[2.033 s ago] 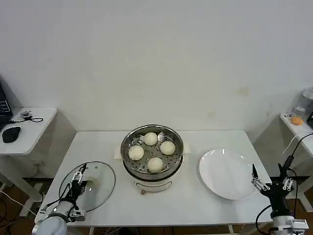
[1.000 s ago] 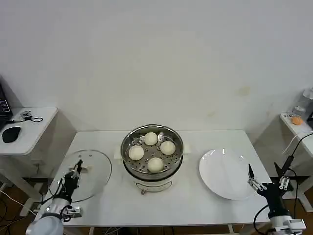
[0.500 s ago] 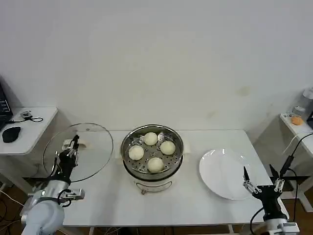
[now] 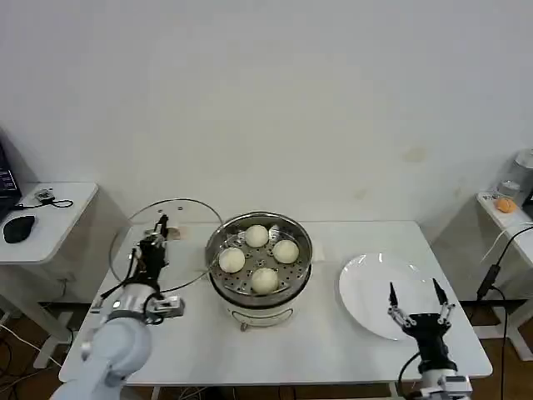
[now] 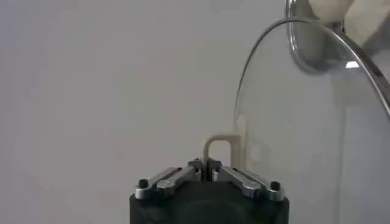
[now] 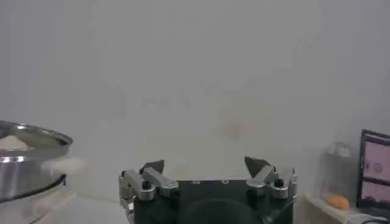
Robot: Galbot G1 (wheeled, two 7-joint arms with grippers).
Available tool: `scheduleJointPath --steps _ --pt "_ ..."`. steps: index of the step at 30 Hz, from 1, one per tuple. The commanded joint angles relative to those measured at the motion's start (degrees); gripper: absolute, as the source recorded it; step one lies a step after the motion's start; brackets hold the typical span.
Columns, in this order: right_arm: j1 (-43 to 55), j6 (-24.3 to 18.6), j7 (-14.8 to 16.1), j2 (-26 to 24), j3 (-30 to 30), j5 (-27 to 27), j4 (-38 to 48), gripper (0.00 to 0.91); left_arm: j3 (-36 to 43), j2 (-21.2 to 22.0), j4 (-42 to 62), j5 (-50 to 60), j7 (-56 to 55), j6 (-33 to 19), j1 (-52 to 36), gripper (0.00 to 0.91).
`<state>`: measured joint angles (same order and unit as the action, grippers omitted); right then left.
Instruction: Take steamed baozi put them in steamer then cover it.
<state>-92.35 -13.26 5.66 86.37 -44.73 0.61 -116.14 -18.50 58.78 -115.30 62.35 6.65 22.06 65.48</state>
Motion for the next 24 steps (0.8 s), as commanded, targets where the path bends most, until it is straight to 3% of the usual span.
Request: scheduleJointPath --steps 1,10,24 --pt "0.8 0.3 -1.5 4.1 4.8 7.0 1.1 0.907 10.9 6.6 1.1 10.4 8.7 6.7 -8.6 0.0" --pt "1.3 0.4 -1.6 4.0 4.6 6.9 1.7 0.907 16.7 17.4 4.4 19.0 10.4 6.2 -9.9 0.0" --pt "1.4 0.0 -1.6 4.1 5.8 7.6 3.0 0.907 20.3 22.7 10.0 20.7 10.3 6.3 -13.4 0.0"
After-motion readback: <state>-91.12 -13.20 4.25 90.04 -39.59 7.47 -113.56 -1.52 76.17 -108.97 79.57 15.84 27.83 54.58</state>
